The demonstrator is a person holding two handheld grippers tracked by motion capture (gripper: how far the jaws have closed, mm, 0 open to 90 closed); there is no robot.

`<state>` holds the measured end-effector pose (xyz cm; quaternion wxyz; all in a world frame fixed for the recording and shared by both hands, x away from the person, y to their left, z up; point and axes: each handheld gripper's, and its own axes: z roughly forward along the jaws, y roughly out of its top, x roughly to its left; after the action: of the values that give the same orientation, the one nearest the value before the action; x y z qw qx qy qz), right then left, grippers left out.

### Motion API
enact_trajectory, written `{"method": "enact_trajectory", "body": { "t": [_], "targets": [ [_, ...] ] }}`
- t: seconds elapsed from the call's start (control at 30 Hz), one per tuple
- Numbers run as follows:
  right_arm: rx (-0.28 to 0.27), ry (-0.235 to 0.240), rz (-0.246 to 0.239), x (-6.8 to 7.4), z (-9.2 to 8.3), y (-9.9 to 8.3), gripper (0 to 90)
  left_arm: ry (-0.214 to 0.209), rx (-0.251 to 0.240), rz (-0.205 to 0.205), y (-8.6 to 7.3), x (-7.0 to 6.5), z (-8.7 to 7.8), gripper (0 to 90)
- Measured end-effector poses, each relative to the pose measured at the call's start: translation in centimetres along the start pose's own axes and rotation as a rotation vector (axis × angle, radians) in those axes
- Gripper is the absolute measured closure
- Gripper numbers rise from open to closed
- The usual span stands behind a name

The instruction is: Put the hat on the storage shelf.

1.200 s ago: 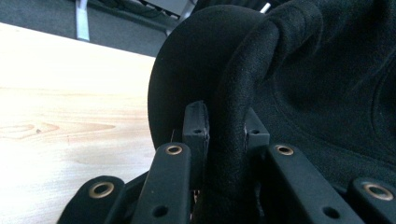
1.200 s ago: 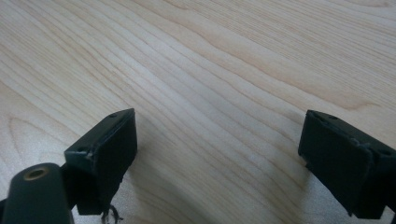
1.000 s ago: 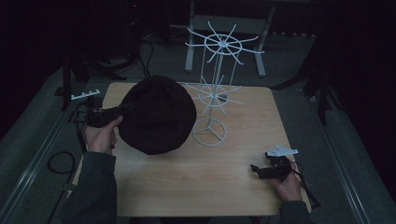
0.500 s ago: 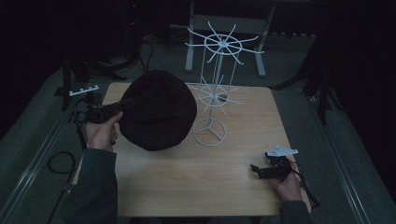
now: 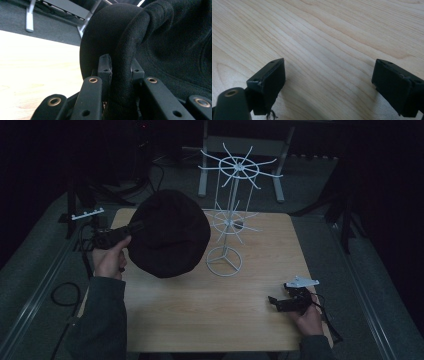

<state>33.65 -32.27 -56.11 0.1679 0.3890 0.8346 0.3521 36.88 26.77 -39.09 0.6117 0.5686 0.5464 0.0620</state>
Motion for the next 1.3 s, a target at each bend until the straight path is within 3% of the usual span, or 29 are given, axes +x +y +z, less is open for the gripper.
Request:
{"method": "enact_trajectory", "body": {
  "t": [0.93,1.13,1.3],
  "targets": [
    [0.0,0.0,0.0,0.0,0.0,0.0,11.5,-0.047,-0.054,-0.031,1.8,-0.3,-0.5,78.5],
    [0.0,-0.001,0.001,0.0,0.0,0.0,11.5,-0.084,-0.07,-0.049,2.3,-0.3,-0.5,78.5],
    [0.0,-0.001,0.001,0.0,0.0,0.0,11.5,-0.087,-0.079,-0.057,2.5,-0.3,-0.6,78.4]
  ]
}}
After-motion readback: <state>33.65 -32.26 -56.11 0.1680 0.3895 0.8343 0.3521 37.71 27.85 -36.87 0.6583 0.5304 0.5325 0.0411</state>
